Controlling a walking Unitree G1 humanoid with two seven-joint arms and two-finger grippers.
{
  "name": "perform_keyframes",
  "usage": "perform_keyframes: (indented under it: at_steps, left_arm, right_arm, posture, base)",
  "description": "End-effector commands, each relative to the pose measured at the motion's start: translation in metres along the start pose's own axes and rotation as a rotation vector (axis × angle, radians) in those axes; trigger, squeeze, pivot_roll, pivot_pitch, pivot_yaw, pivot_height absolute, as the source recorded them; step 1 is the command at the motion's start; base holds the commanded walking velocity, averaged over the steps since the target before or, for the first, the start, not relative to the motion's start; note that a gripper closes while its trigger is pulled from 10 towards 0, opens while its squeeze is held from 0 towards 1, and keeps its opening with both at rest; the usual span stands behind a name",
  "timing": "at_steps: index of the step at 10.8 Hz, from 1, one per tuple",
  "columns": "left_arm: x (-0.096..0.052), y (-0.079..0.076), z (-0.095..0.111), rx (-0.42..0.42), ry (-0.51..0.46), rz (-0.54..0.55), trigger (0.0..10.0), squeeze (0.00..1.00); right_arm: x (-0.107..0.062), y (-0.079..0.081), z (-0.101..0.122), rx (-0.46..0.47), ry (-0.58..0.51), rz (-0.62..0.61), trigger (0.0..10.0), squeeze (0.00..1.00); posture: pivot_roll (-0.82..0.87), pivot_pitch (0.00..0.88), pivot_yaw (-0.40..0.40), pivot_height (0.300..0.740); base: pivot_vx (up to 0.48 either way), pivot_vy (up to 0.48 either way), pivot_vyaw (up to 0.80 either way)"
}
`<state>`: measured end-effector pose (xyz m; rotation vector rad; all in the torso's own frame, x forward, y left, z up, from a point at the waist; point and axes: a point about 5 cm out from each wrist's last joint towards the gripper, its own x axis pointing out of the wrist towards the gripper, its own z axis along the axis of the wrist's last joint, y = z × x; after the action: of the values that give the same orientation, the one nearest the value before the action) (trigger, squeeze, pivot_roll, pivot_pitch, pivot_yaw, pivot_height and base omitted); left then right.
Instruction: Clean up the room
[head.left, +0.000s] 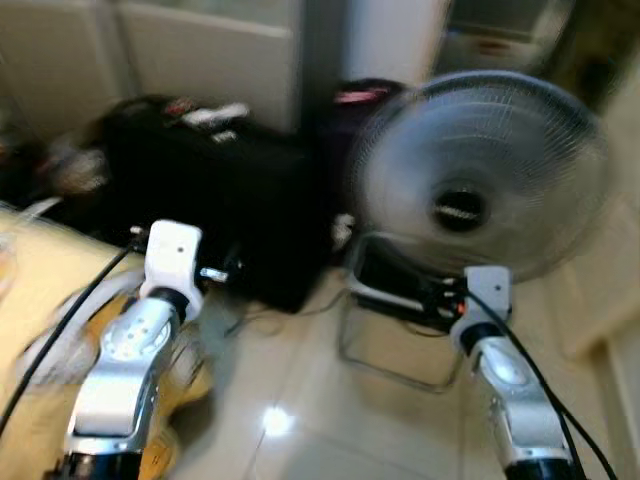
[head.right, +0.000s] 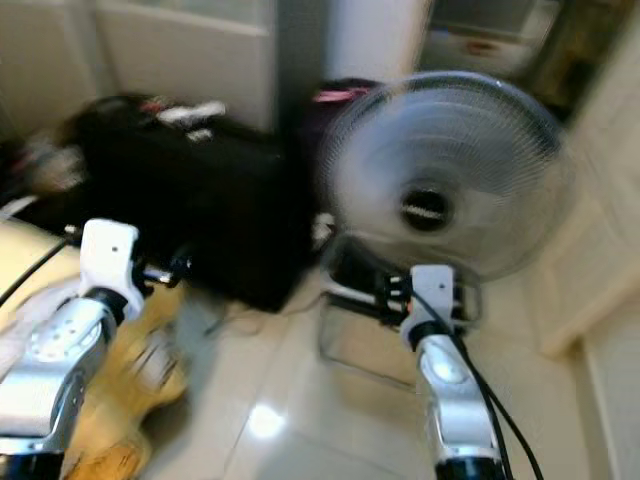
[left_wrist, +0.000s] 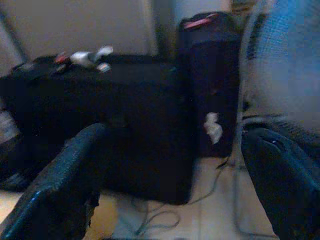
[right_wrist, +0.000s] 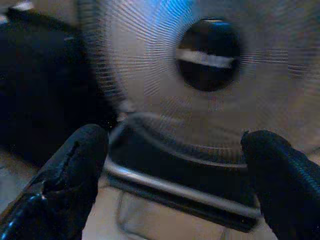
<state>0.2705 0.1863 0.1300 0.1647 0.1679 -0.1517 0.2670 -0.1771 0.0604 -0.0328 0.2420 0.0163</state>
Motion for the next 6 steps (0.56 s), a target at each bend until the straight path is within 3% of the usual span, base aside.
perform_keyframes:
  at_steps: [1,3,6]
  left_arm:
    - [0.0021,-0.0085,0.0041,0.001,-0.018,-0.035,10.0,0.0]
    - [0.0025,-0.0052,0.0031,0.005,-0.018,-0.024,10.0,0.0]
    - [0.0034,-0.0008,0.0035,0.009,-0.023,0.001,10.0,0.0]
  right_arm:
    - [-0.0015,-0.0122,0.0016,-0.004,-0.008,-0.033,10.0,0.0]
    - [-0.001,-0.0136,0.0035,-0.014,-0.017,-0.036,10.0,0.0]
    - [-0.0002,-0.0148,0.0055,-0.027,-0.027,-0.035,10.0,0.0]
  posture:
    - [0.05,0.0,-0.013,0.74]
    - [0.04,0.0,-0.012,0.74]
    - [0.04,0.0,-0.013,0.74]
  base:
    - [0.352,0.0,-0.8]
    - [0.351,0.0,-0.8]
    - [0.352,0.0,0.0]
